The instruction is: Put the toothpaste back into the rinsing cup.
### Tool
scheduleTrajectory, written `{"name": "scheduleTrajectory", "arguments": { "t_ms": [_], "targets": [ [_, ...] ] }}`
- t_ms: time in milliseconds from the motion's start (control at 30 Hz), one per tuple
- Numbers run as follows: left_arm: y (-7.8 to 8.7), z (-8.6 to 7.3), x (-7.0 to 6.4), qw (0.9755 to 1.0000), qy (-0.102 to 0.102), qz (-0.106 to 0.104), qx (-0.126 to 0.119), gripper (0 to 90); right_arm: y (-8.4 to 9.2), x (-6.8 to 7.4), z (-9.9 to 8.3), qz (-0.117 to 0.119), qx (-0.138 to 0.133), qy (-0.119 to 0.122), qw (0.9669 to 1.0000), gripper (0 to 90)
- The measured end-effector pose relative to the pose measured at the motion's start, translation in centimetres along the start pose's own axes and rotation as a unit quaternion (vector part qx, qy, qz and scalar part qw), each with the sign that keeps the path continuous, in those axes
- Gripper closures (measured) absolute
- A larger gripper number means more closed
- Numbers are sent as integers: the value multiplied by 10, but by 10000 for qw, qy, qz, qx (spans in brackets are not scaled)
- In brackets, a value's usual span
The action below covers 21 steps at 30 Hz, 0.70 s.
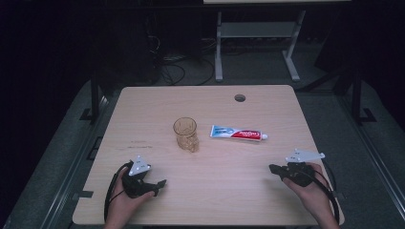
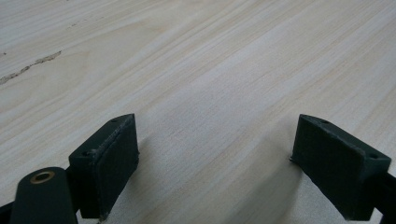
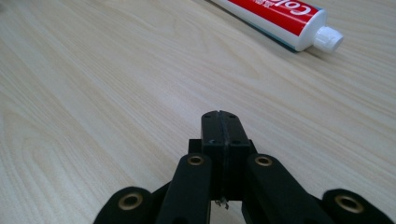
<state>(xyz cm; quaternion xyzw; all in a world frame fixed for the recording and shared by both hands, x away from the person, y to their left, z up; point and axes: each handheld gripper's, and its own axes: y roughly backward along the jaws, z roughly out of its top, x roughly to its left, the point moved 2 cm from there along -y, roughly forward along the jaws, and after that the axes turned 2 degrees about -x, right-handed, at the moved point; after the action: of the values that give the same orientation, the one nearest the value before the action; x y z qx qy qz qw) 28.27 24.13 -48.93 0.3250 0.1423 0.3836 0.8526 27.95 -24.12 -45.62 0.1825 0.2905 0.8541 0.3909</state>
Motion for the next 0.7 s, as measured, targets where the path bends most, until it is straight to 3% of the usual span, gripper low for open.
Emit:
{"name": "scheduleTrajectory", "arguments": {
  "t_ms": [400, 700],
  "targets": [
    [0, 0, 0, 10000, 3, 3, -12, 133, 3, -8, 18, 47, -156, 23, 9999, 899],
    [0, 0, 0, 10000, 3, 3, -12, 133, -5, -13, 33, 64, -174, 34, 9998, 898]
  ]
}}
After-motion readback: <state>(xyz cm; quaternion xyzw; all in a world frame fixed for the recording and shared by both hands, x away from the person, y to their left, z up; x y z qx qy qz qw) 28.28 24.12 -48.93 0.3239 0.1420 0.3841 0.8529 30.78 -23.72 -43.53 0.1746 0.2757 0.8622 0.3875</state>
